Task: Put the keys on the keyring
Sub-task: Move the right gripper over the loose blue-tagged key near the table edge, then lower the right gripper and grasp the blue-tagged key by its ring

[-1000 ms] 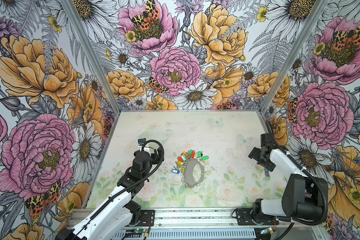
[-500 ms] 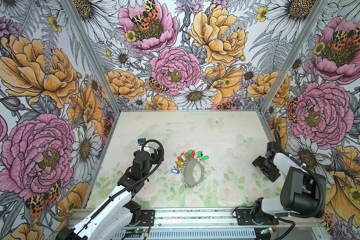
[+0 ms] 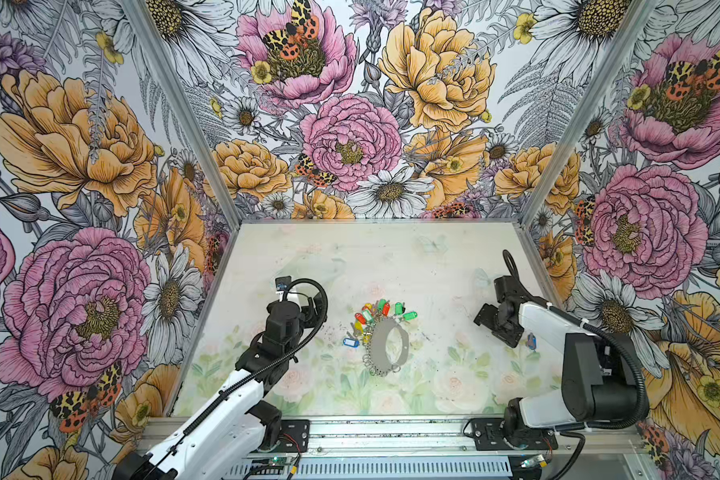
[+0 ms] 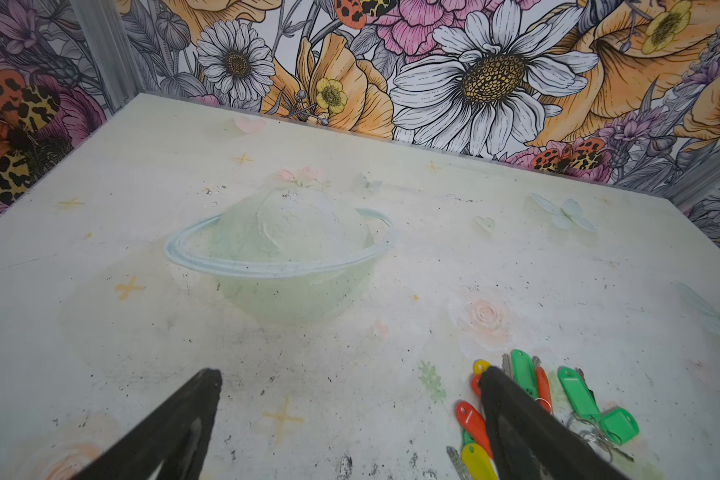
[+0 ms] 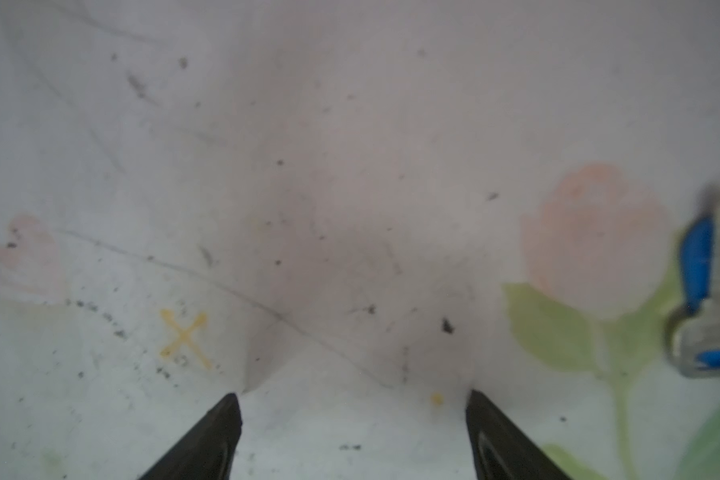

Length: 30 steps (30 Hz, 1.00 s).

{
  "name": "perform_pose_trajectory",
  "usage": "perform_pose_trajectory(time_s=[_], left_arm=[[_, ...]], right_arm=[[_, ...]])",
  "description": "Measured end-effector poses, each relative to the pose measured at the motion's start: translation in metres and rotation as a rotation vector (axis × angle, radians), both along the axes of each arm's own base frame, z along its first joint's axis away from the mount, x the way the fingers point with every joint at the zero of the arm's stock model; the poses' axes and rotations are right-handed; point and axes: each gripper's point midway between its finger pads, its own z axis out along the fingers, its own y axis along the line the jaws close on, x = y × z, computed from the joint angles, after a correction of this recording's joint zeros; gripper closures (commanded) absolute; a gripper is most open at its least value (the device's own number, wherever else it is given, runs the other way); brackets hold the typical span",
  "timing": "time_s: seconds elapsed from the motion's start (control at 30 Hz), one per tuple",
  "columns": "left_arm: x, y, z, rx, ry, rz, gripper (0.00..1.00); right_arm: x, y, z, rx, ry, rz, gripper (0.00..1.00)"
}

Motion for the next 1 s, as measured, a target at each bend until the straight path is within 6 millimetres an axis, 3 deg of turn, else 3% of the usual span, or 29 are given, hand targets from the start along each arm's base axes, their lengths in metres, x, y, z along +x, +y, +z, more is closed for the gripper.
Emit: perform_pose_trajectory(time_s=[0.07,0.17,0.43,0.77,1.0], left_arm=[[0.0,0.001,0.001,-0.001,-0.002,0.004,0.01],[0.001,0.004,0.002,-0.002,-0.005,0.013,0.01],[0.001,0.006,0.002,-0.003,-0.005,0.02,0.01],[0.0,0.007,0.002,-0.005,-0.01,0.02,0.01],[0.0,0.007,0.003,-0.007,-0.014,0.02,0.01]], right_arm=[[0.001,0.011,0.001,0.023,-0.004,0.021,0.19],[-0.002,0.007,0.002,0.021,0.007,0.009,0.19],[-0.012,-0.045,0.014,-0.039,0.001,-0.161,0.16],[-0.021,-0.094,0.021,-0.074,-0.005,-0.269,0.16],[-0.025,-0.107,0.017,-0.061,0.01,-0.315,0.15]])
